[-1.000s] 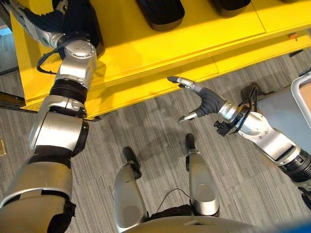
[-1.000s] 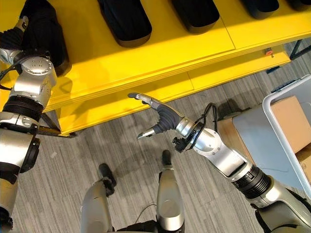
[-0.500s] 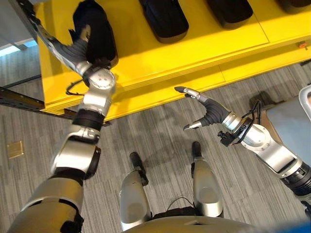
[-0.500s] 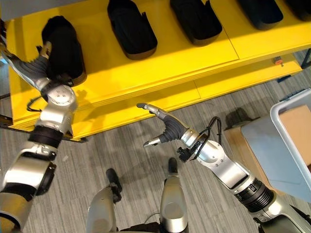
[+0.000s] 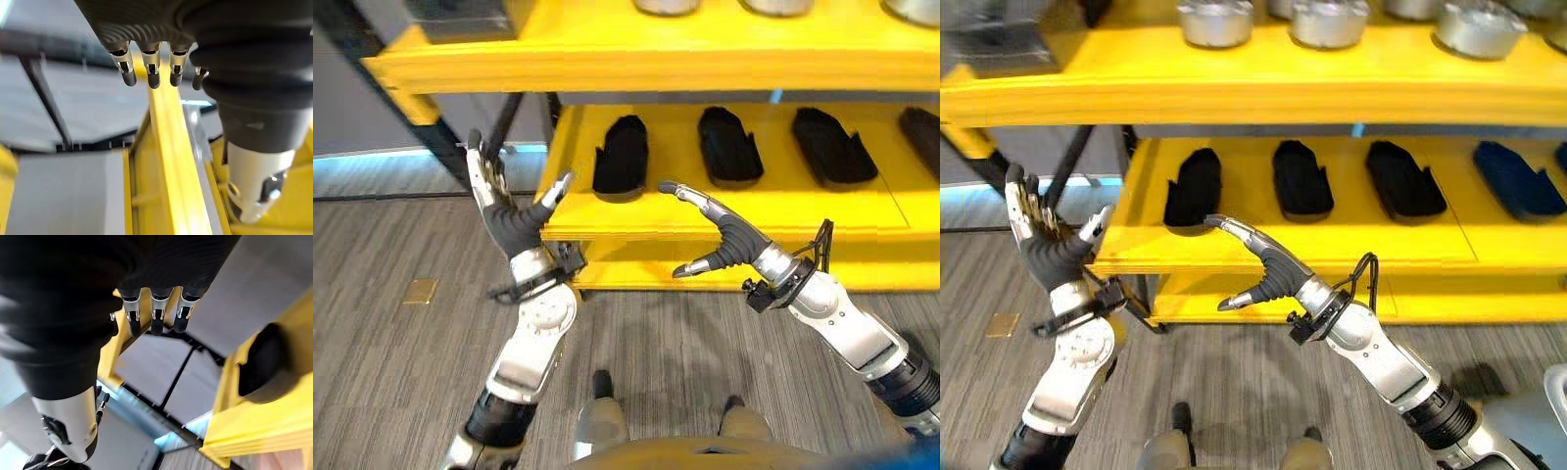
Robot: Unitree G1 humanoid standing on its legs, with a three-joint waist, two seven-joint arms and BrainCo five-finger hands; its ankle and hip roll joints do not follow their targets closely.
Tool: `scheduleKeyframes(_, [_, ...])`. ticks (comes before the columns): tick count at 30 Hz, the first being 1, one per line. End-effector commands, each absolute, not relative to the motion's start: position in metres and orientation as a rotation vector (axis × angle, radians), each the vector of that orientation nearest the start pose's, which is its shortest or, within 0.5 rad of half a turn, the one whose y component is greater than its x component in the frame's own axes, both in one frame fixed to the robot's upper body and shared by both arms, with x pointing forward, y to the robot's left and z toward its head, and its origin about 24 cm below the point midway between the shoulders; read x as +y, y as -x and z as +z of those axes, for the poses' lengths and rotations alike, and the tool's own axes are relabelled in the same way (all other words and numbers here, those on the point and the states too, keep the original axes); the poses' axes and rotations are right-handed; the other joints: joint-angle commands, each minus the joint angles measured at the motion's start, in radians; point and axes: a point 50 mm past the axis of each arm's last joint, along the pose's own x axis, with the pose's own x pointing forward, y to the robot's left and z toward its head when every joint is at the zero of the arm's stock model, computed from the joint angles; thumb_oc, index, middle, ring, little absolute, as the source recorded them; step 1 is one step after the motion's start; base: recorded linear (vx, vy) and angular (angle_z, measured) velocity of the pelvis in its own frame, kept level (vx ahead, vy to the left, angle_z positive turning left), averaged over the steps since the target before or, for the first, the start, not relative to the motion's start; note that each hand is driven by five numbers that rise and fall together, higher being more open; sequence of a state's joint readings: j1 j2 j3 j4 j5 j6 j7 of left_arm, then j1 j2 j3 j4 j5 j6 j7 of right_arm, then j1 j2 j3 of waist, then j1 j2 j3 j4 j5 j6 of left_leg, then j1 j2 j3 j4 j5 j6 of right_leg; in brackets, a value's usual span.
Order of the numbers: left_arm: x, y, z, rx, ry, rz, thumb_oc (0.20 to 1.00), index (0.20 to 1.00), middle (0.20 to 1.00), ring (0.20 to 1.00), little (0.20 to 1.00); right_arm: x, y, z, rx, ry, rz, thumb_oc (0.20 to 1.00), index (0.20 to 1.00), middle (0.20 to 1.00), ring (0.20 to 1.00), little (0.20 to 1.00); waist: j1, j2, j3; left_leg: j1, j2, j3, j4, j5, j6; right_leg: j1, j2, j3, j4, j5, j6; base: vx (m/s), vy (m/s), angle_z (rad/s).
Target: Move parts from the plastic box to the shelf.
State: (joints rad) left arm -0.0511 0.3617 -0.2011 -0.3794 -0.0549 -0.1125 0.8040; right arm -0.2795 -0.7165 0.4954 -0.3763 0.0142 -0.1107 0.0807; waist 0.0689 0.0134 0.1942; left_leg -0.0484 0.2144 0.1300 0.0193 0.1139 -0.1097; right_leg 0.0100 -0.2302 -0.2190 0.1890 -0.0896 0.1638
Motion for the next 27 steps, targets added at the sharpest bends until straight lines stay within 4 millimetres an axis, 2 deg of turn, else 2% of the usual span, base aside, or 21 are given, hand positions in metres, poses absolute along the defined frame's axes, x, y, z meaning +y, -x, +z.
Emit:
scheduleKeyframes(1, [0.176,-0.258,0.187,-0.709,-0.136,0.258,1.000,1.000,1.000,1.000,1.000,-0.087,-0.231,0.187,-0.755,0.700,0.817,1.000,1.000,1.000,1.000,1.000,-0.022,-0.059,0.081,0.025,-0.001,-0.041,0.036,-0.086,0.011,0.003,0.057,-0.026,0.017,-0.028,-0.046,-0.12,-0.074,0.23])
scheduleKeyframes(2, [0.174,-0.256,0.182,-0.674,-0.137,0.152,1.000,1.000,1.000,1.000,1.000,-0.083,-0.230,0.190,-0.772,0.742,0.866,1.000,1.000,1.000,1.000,1.000,-0.004,-0.060,0.085,0.023,-0.002,-0.048,0.036,-0.084,0.010,0.007,0.058,-0.033,0.019,-0.028,-0.047,-0.12,-0.044,0.19])
scheduleKeyframes(5, [0.176,-0.252,0.163,-0.554,-0.116,-0.021,1.000,1.000,1.000,1.000,1.000,-0.076,-0.231,0.194,-0.768,0.804,0.971,1.000,1.000,1.000,1.000,1.000,0.031,-0.058,0.100,0.014,-0.006,-0.065,0.042,-0.079,0.014,0.007,0.062,-0.041,0.034,-0.032,-0.054,-0.11,0.029,0.12])
scheduleKeyframes(7, [0.188,-0.246,0.154,-0.512,-0.082,-0.034,1.000,1.000,1.000,1.000,1.000,-0.074,-0.236,0.190,-0.736,0.858,1.000,1.000,1.000,1.000,1.000,1.000,0.056,-0.057,0.114,0.004,-0.008,-0.075,0.046,-0.073,0.014,0.001,0.062,-0.042,0.043,-0.032,-0.055,-0.11,0.053,0.06])
scheduleKeyframes(11, [0.202,-0.238,0.149,-0.508,-0.057,-0.007,1.000,1.000,1.000,1.000,1.000,-0.071,-0.246,0.183,-0.686,0.914,1.017,1.000,1.000,1.000,1.000,1.000,0.092,-0.067,0.135,-0.010,-0.006,-0.085,0.041,-0.059,0.010,-0.007,0.059,-0.052,0.042,-0.023,-0.053,-0.09,0.005,0.14])
scheduleKeyframes(13, [0.205,-0.234,0.150,-0.525,-0.056,-0.011,1.000,1.000,1.000,1.000,1.000,-0.075,-0.260,0.180,-0.654,0.990,0.945,1.000,1.000,1.000,1.000,1.000,0.114,-0.074,0.144,-0.017,-0.007,-0.089,0.038,-0.053,0.008,-0.006,0.059,-0.060,0.044,-0.021,-0.051,-0.03,-0.022,0.10])
scheduleKeyframes(15, [0.204,-0.234,0.153,-0.552,-0.043,-0.052,1.000,1.000,1.000,1.000,1.000,-0.082,-0.270,0.183,-0.669,1.080,0.855,1.000,1.000,1.000,1.000,1.000,0.118,-0.078,0.148,-0.026,-0.010,-0.088,0.043,-0.053,0.008,-0.007,0.062,-0.058,0.051,-0.027,-0.052,0.00,-0.004,0.03])
scheduleKeyframes(27, [0.204,-0.235,0.152,-0.556,-0.039,-0.043,1.000,1.000,1.000,1.000,1.000,-0.108,-0.297,0.194,-0.666,1.191,0.624,1.000,1.000,1.000,1.000,1.000,0.117,-0.068,0.163,-0.041,-0.019,-0.079,0.053,-0.054,0.007,-0.022,0.058,-0.053,0.059,-0.026,-0.049,0.00,0.003,0.00])
